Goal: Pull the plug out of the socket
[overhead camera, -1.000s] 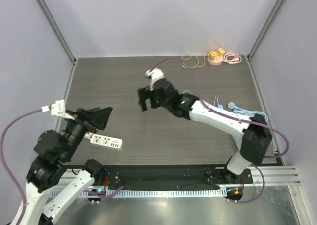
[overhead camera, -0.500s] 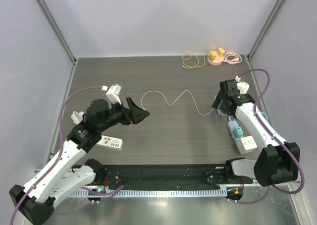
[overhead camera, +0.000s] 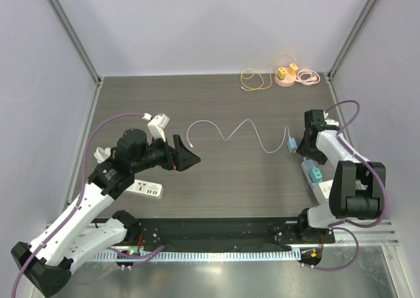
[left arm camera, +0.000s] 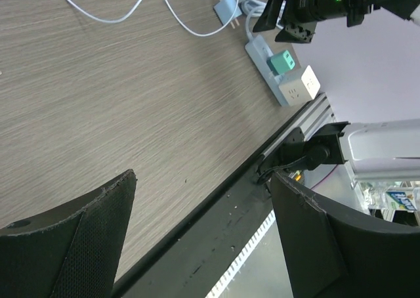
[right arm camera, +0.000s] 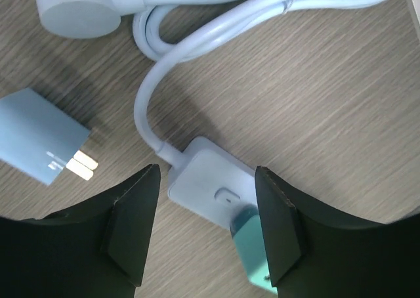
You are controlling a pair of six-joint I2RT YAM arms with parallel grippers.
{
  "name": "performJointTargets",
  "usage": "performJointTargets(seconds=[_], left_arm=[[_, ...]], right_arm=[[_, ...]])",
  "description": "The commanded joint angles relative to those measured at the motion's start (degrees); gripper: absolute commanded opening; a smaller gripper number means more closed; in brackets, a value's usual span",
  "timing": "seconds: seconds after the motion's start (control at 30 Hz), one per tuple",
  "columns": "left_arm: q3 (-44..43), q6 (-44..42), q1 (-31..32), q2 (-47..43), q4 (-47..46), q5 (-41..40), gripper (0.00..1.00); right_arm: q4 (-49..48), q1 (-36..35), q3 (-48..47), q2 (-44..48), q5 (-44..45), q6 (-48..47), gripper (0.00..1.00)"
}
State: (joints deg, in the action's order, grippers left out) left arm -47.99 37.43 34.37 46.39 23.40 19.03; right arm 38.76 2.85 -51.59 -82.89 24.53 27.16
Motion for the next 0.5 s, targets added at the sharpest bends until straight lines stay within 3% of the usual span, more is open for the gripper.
performJointTargets(seconds=[0.0, 0.37, 0.47], left_arm=[[-2.46, -2.27, 0.35, -0.51, 1.47, 1.19, 0.84], [-2.20, -2.19, 0.26, 0.54, 0.77, 0.75, 0.84], [-1.85, -1.75, 0.35, 0.46, 0.42, 0.75, 0.84]], right_arm=[[-6.07, 0.84, 0.09, -1.83, -2.82, -2.28, 0.65], [-7.65, 0.84, -1.05, -7.98, -1.86, -2.29, 0.65], [-7.74, 0.84, -1.23, -9.30, -1.86, -1.67, 0.52]])
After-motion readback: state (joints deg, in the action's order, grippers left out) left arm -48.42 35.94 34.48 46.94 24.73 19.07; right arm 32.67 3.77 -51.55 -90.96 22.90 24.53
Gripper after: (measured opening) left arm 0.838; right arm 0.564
